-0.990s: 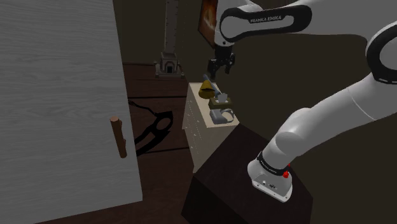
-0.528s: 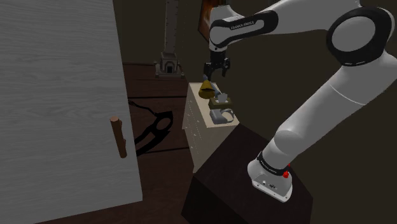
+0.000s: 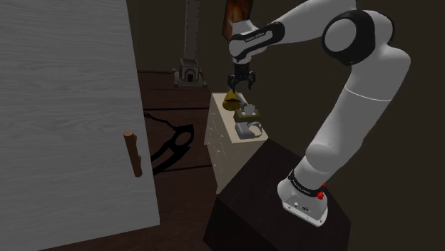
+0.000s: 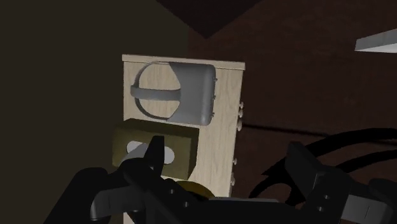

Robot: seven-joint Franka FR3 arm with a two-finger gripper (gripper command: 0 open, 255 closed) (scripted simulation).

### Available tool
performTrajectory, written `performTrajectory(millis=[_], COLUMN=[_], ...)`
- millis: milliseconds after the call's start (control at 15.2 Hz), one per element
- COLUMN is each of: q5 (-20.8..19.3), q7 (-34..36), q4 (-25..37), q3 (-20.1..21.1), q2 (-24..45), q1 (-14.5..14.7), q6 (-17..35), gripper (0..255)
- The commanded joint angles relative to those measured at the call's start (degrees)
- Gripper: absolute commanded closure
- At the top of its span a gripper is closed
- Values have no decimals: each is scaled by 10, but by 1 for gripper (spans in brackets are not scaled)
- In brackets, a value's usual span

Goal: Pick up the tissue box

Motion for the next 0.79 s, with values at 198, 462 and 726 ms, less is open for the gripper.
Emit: performTrajectory(millis=[198, 462, 726], q5=[8, 20, 35], q7=[20, 34, 47], q4=[73, 139, 211], q3=[-22, -38, -52], q2=[98, 175, 252], q1=[-24, -46, -71], q6=[7, 3, -7], gripper=[0, 0, 0])
